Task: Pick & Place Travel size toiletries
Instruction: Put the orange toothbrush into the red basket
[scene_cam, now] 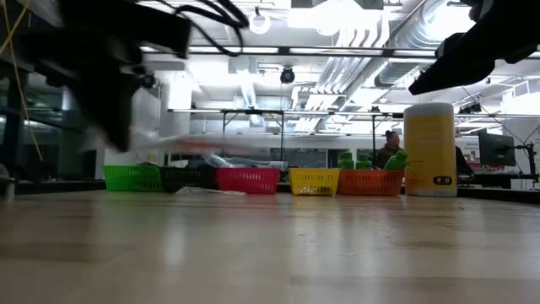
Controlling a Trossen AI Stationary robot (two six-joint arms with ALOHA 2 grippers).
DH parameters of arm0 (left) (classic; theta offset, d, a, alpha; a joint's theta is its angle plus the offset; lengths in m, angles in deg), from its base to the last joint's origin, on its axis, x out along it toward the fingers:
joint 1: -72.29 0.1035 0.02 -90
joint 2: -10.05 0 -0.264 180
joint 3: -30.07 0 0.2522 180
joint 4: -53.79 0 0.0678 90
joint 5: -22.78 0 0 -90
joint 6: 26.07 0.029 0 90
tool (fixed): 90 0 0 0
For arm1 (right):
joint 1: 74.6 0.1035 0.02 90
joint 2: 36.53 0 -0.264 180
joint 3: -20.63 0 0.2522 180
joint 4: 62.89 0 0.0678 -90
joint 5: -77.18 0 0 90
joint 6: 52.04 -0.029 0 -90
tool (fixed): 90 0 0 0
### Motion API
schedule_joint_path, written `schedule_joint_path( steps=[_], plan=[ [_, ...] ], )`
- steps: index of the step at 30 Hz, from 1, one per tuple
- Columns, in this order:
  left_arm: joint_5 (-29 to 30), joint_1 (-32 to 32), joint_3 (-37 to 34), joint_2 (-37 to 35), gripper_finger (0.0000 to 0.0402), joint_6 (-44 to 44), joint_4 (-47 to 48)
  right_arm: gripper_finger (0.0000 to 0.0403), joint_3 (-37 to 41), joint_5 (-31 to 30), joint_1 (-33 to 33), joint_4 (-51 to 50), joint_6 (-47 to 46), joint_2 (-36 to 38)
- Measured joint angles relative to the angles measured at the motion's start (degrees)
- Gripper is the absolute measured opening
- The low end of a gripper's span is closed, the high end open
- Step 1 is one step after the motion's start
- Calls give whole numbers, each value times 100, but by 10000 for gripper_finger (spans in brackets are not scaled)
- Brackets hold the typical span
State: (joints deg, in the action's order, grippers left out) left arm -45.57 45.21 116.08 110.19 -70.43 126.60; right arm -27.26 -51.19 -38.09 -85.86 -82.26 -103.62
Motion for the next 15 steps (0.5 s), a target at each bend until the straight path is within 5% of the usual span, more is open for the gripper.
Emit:
schedule_joint_path(
  steps=[7, 15],
  plan=[
    [1436, 1548, 815, -90, 51, 1491, 727, 318, 0, -308, -2, 0, 26, 0],
    [1777, 3826, 1118, -75, 51, 3240, 159, 318, 0, -367, -68, -59, 56, 0]
  ],
)
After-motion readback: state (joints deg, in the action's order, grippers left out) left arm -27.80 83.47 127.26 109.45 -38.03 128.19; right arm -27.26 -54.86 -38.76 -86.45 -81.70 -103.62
